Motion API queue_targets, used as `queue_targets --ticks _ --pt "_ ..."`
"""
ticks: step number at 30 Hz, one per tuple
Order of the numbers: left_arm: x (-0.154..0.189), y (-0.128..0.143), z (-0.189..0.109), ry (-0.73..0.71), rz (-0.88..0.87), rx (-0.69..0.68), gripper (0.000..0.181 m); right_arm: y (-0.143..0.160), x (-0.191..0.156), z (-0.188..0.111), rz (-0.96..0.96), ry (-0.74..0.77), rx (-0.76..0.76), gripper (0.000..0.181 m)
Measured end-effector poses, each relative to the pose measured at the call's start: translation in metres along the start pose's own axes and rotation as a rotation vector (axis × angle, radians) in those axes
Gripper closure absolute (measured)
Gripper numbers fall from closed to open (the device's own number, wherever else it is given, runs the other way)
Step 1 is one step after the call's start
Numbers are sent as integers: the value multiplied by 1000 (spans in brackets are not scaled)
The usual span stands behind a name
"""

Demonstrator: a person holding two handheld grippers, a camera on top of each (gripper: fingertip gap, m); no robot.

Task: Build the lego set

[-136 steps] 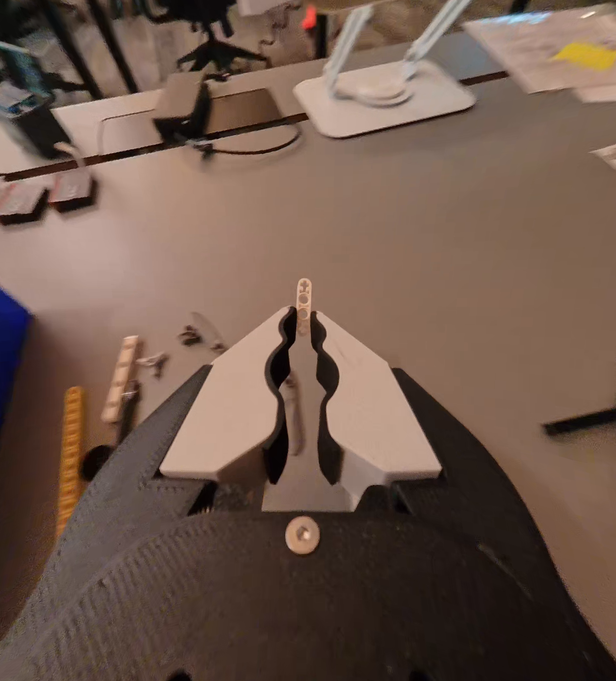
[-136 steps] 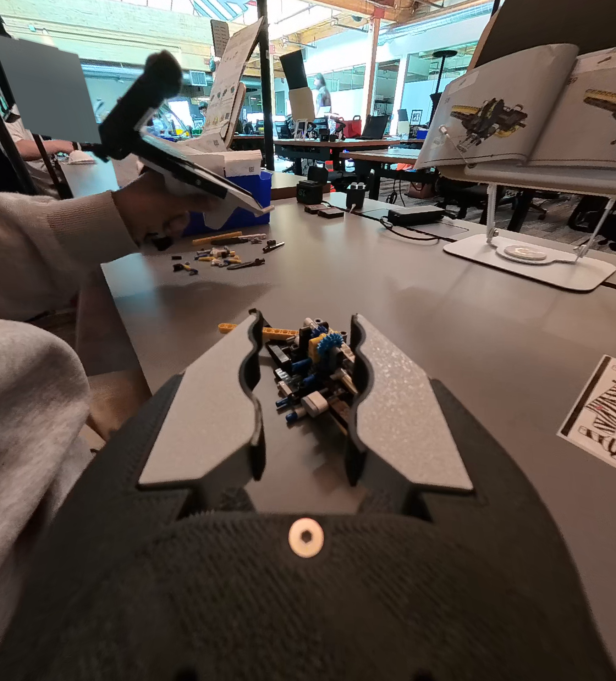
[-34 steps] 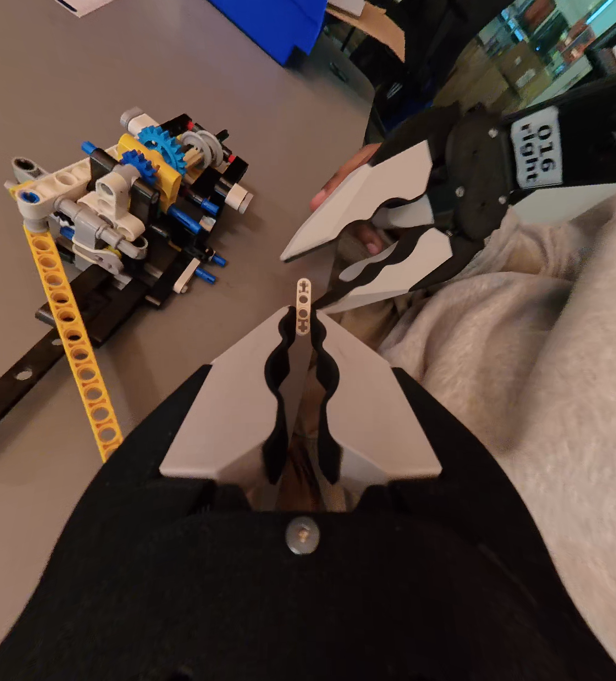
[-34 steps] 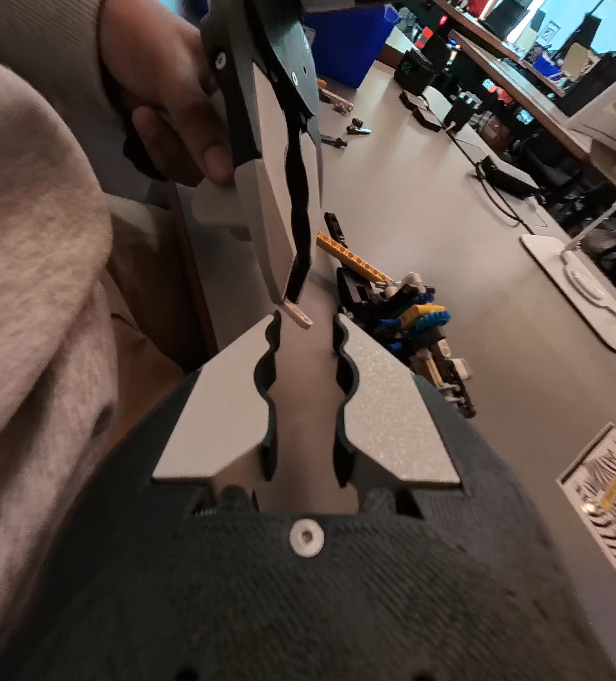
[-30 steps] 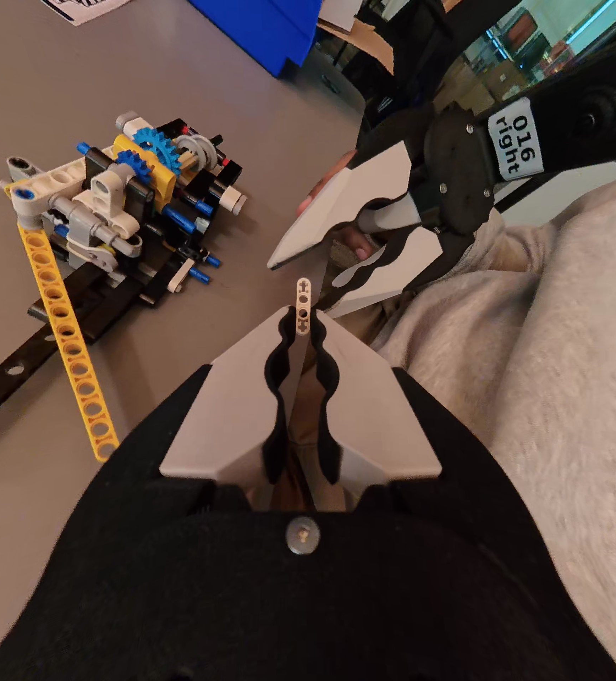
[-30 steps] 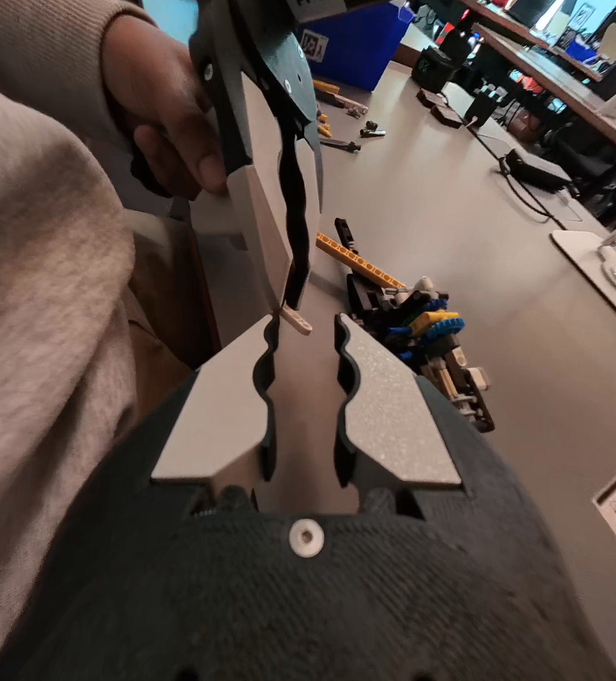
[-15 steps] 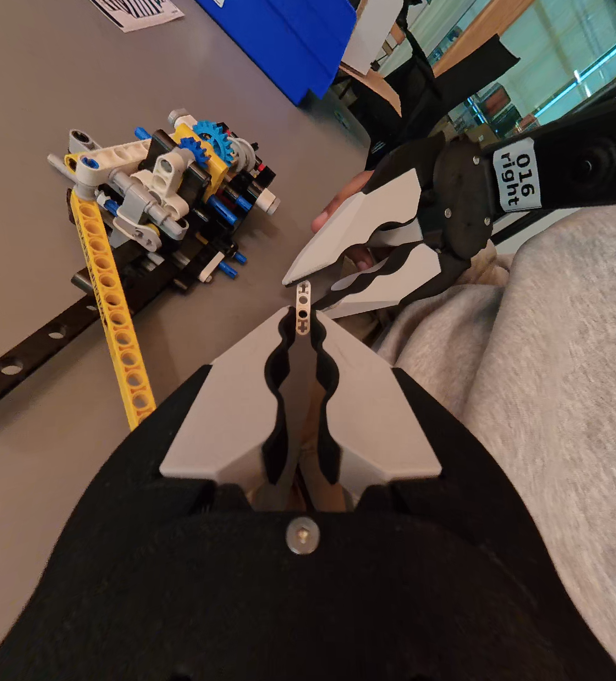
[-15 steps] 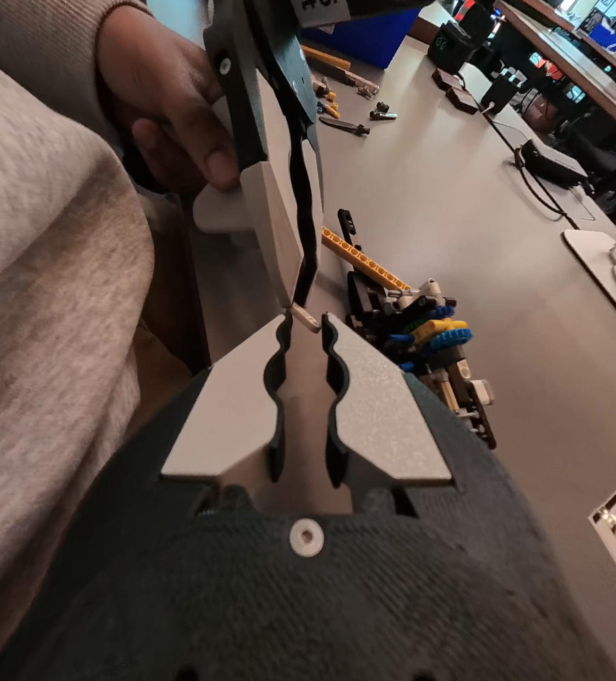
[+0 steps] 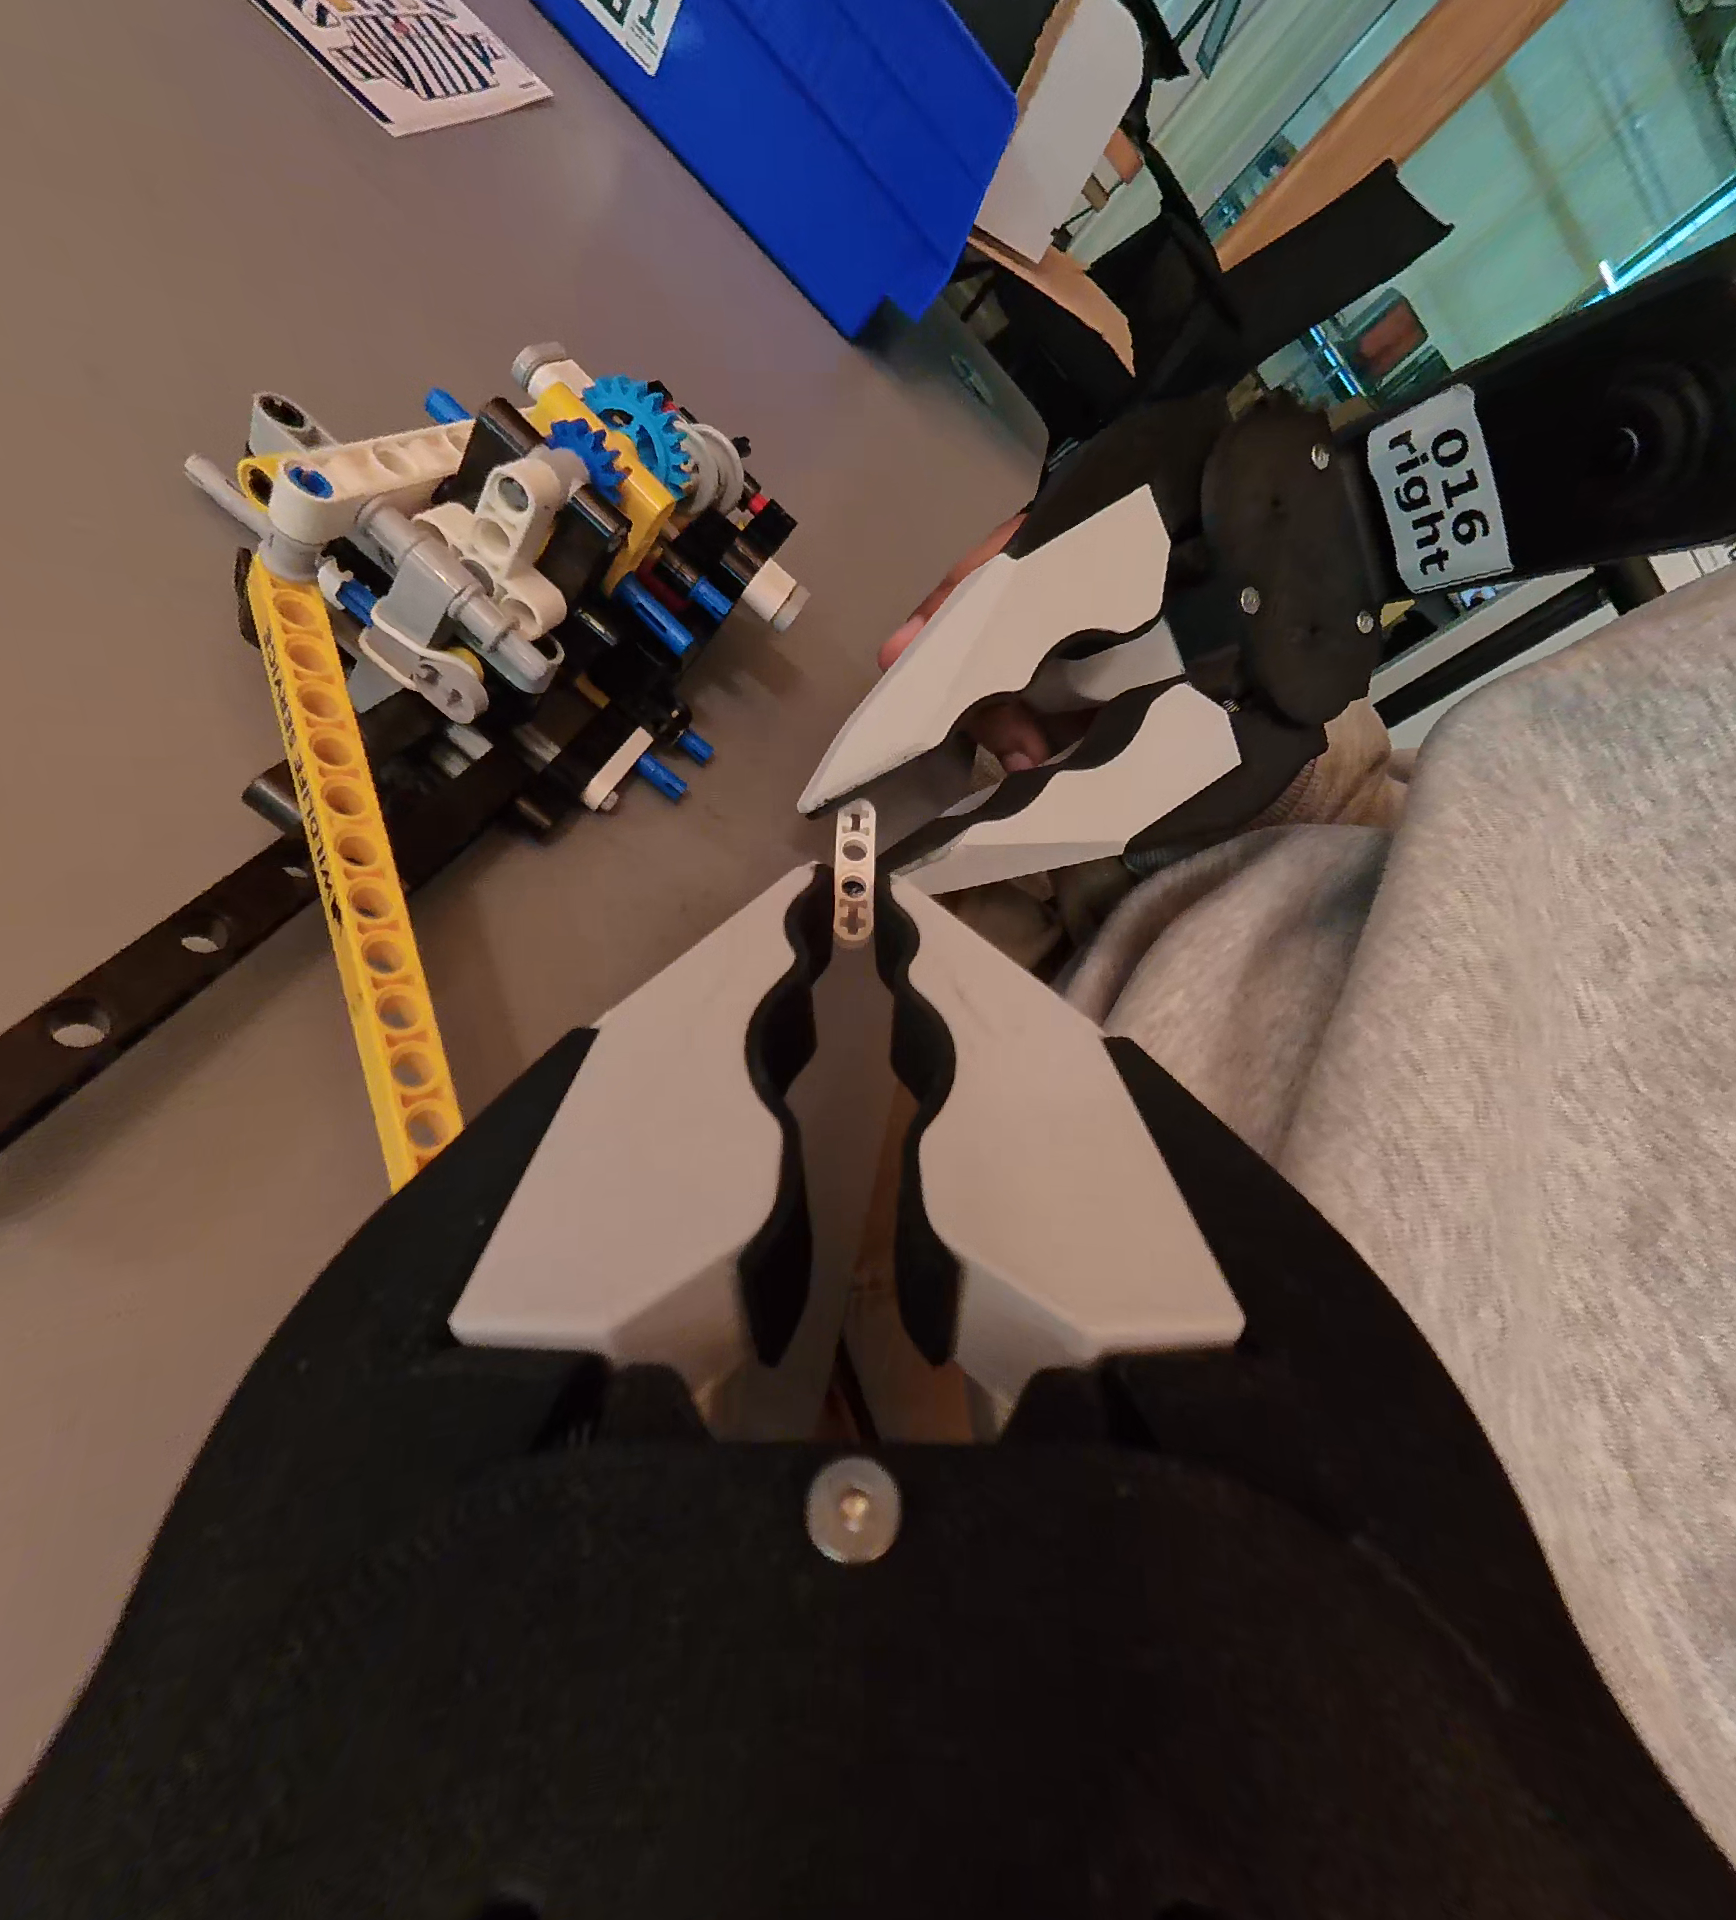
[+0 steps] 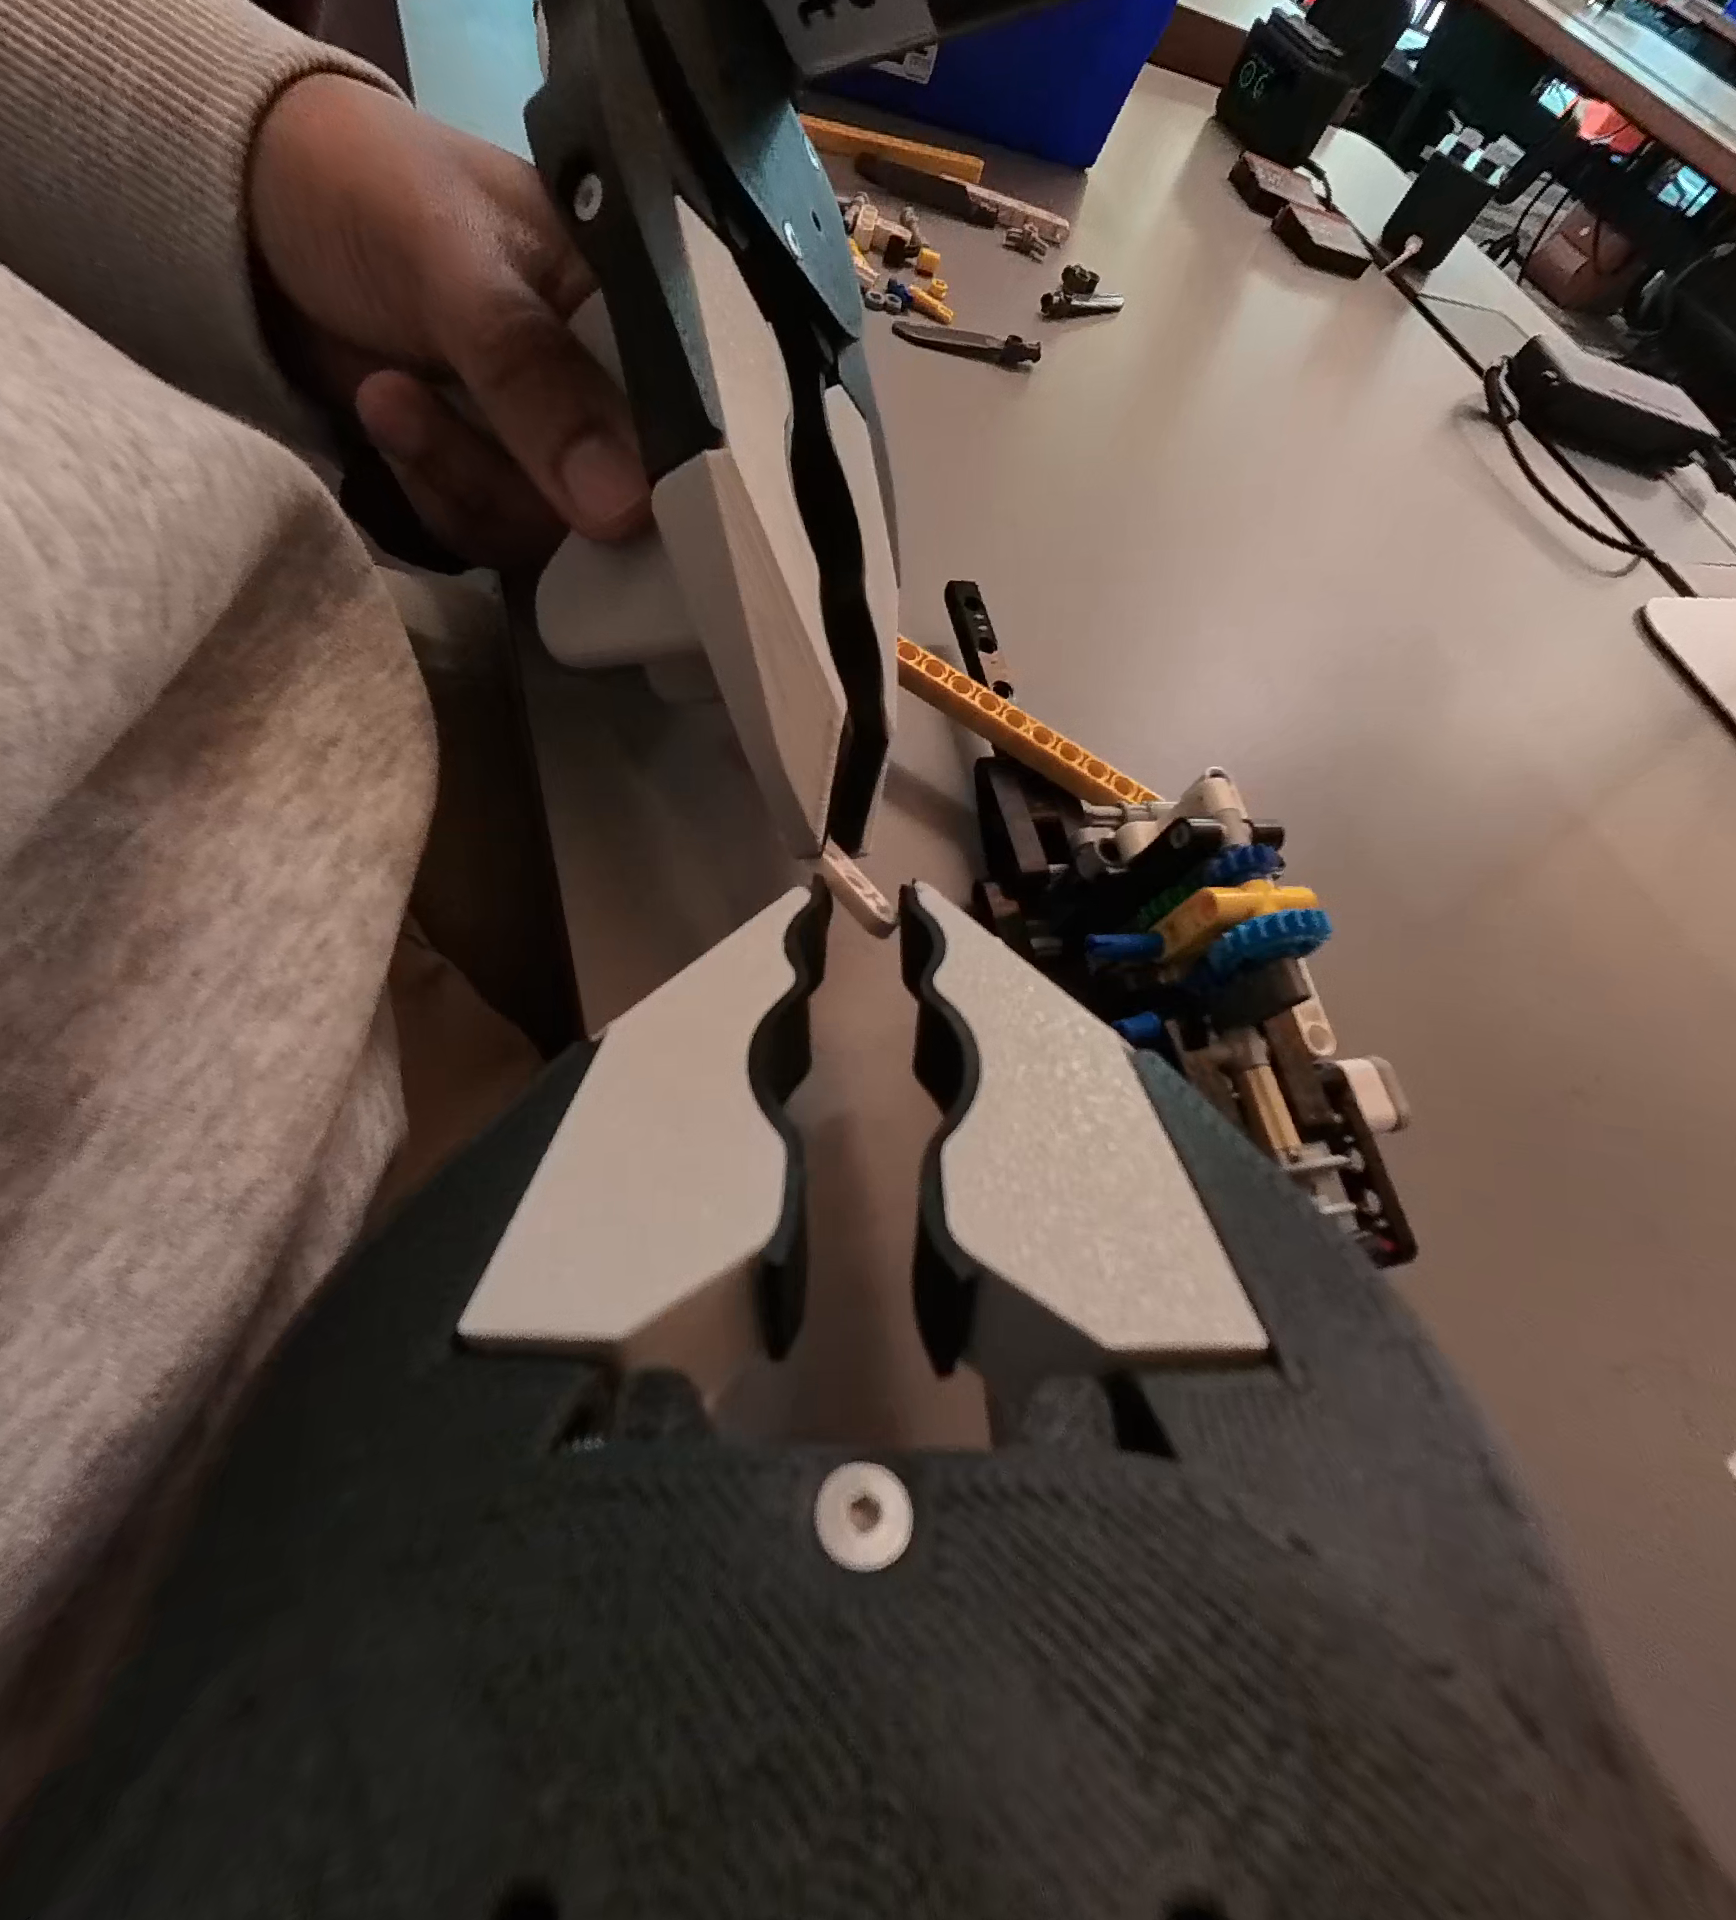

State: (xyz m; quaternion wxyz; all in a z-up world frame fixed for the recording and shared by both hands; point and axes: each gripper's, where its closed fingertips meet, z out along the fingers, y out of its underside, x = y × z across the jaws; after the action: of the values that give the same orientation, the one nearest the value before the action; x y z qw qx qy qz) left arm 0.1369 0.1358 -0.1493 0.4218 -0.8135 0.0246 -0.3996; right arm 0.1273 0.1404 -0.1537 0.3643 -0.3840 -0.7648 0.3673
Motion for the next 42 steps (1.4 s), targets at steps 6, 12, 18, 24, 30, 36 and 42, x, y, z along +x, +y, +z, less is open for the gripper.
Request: queue_targets --ticks 6,12,18,24,30,36,42 --pt "0 -1 -1 0 -3 7 175 -1 9 -2 11 58 13 156" --pt "0 2 0 6 -14 -8 176 -8 6 -8 -18 53 72 154" --pt "1 7 3 -11 16 -41 175 -7 -2 -14 -40 5 81 160" --pt "1 12 4 -9 10 -69 175 1 -7 -15 -68 1 35 160" --pt "1 14 8 -8 13 -99 175 7 -10 -15 -94 11 -6 168" --pt "5 20 11 16 9 -148 175 11 -14 -13 -124 9 -30 174" --pt "4 16 11 -14 47 -137 174 15 -12 -14 -105 16 -49 177"
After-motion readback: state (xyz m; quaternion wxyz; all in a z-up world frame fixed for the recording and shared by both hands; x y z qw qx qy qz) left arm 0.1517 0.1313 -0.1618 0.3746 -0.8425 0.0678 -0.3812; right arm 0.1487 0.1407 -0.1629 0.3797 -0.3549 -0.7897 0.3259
